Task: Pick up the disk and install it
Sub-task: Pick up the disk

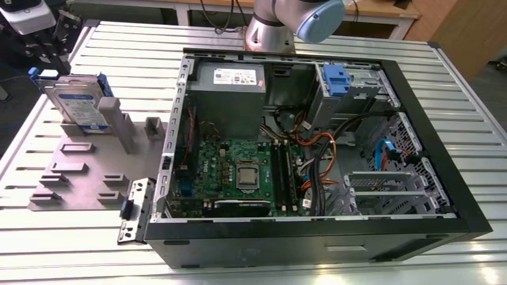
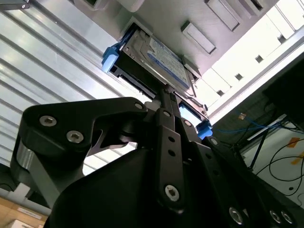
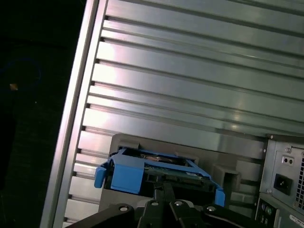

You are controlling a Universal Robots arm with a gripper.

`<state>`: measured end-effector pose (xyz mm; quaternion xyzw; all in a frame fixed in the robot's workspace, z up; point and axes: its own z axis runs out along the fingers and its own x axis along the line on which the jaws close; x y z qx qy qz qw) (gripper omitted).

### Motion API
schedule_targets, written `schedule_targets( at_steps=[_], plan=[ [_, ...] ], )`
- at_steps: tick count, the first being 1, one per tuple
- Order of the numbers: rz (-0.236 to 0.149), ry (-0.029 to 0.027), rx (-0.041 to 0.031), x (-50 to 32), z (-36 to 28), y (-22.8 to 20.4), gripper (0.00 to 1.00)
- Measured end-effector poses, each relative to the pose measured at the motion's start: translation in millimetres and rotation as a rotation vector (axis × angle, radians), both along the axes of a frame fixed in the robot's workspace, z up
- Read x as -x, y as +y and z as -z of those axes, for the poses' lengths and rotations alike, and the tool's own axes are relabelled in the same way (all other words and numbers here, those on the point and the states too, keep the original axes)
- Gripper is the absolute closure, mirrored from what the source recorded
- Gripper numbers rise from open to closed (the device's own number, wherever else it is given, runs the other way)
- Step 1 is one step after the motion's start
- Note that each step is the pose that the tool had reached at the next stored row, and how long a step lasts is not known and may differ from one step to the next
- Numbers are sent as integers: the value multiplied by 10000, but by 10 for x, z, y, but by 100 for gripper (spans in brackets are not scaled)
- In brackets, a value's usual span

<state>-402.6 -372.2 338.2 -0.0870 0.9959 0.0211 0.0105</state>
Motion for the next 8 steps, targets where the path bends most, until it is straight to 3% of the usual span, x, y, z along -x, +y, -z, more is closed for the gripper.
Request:
schedule_targets(
  at_steps=[8],
  plan=[
    [-174, 1, 0, 0, 0, 0, 89]
  ],
)
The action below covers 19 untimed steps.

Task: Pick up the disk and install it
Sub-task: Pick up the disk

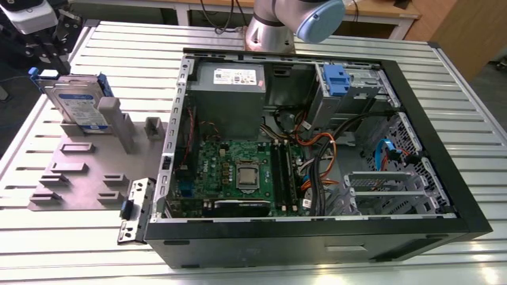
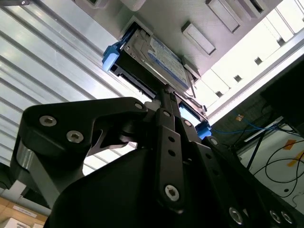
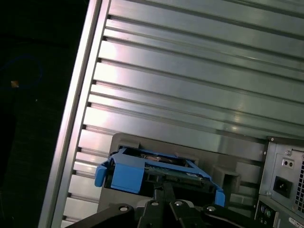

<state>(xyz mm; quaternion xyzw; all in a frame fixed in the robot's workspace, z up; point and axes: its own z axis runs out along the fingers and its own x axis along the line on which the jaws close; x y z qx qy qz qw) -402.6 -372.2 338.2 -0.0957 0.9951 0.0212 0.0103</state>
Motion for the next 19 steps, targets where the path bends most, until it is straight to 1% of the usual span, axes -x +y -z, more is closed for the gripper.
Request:
schedule_targets(
  at_steps=[5, 8, 11, 19],
  plan=[
    [-53, -1, -1, 0, 0, 0, 89],
    [-287, -1, -1, 0, 1, 0, 89],
    [-764, 0, 0, 0, 1, 0, 89],
    [-2229, -1, -1, 0, 4, 0, 89]
  ],
)
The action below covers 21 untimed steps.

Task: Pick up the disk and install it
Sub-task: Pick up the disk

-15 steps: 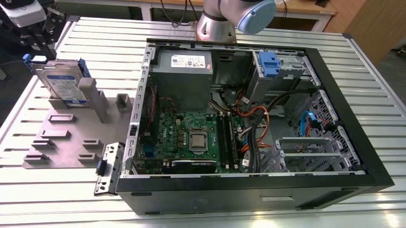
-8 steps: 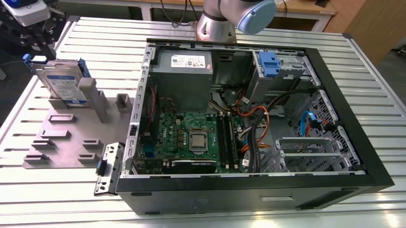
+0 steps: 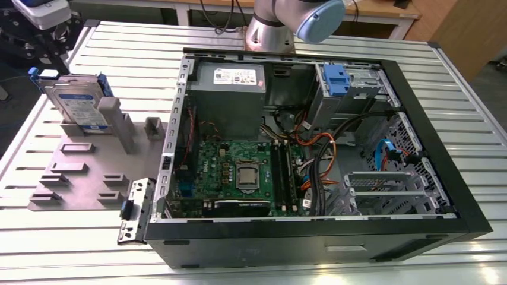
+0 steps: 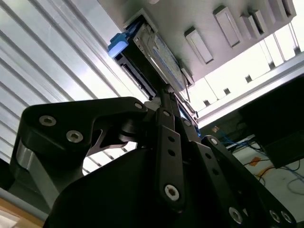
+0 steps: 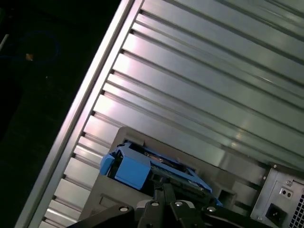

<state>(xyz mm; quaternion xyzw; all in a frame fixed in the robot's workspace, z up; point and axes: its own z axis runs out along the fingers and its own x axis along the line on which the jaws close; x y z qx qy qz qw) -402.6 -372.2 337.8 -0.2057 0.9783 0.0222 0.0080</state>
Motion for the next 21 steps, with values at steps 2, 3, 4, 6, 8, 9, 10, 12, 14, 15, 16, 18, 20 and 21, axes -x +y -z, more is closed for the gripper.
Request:
schedule_targets(
  at_steps=[2, 3, 4, 6, 8, 9, 10, 12, 14, 15, 16, 18, 20, 21],
  plan=[
    [-359, 0, 1, 0, 0, 0, 89],
    [-539, 1, 1, 0, 0, 0, 89],
    [-718, 0, 0, 0, 1, 0, 89],
    [-1083, 0, 0, 0, 1, 0, 89],
    [-1449, 0, 0, 0, 2, 0, 89],
    [-1629, 1, 1, 0, 2, 0, 89],
    [-1809, 1, 0, 0, 3, 0, 89],
    [-2185, 1, 1, 0, 4, 0, 89],
    [-2545, 0, 2, 0, 5, 0, 89],
    [-2724, 0, 3, 0, 6, 0, 89],
    [-2904, 0, 3, 0, 6, 0, 89],
    [-3274, 1, 6, 0, 8, 0, 89],
    [-3634, 1, 8, 0, 9, 0, 89],
    [-3815, 2, 9, 0, 9, 0, 89]
  ],
)
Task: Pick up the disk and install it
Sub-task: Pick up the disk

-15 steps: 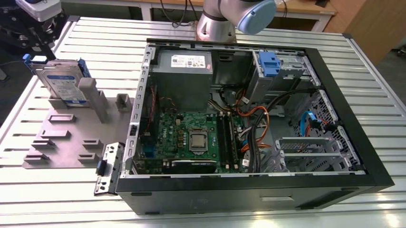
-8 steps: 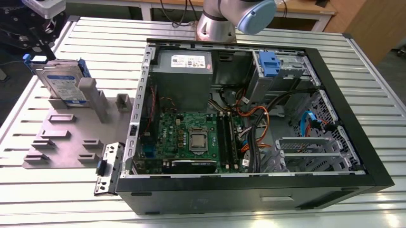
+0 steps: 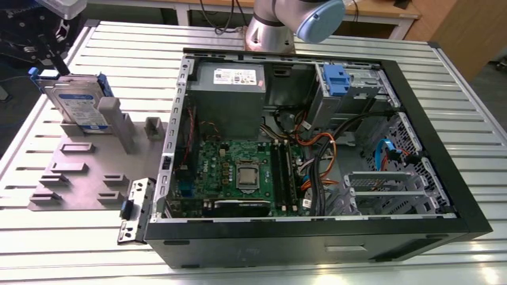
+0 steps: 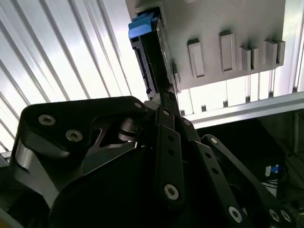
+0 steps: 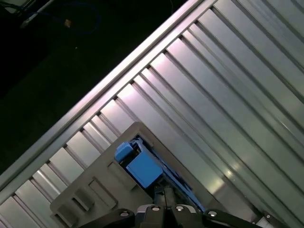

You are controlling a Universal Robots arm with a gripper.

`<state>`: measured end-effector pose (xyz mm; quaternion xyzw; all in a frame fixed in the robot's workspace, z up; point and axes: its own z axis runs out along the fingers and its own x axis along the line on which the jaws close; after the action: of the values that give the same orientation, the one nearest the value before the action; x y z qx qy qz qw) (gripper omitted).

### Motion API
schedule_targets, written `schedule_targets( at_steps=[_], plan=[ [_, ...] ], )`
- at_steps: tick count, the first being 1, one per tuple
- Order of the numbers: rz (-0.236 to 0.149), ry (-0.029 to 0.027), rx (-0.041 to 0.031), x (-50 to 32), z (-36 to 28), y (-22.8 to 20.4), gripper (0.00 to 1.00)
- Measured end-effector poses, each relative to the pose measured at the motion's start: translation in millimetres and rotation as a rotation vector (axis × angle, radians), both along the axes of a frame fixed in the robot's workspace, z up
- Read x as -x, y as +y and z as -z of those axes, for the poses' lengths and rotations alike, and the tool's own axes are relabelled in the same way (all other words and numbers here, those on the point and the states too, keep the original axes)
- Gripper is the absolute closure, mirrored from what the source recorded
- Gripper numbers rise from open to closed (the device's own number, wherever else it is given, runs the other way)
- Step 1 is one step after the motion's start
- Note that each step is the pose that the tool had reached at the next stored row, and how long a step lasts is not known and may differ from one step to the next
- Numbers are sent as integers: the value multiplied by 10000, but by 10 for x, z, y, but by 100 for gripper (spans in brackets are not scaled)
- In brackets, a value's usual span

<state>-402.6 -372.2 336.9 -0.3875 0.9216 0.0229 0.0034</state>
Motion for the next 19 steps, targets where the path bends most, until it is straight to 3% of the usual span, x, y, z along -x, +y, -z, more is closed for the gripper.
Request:
schedule_targets(
  at_steps=[19],
  plan=[
    [-3462, -1, 2, 0, 13, 0, 89]
  ],
)
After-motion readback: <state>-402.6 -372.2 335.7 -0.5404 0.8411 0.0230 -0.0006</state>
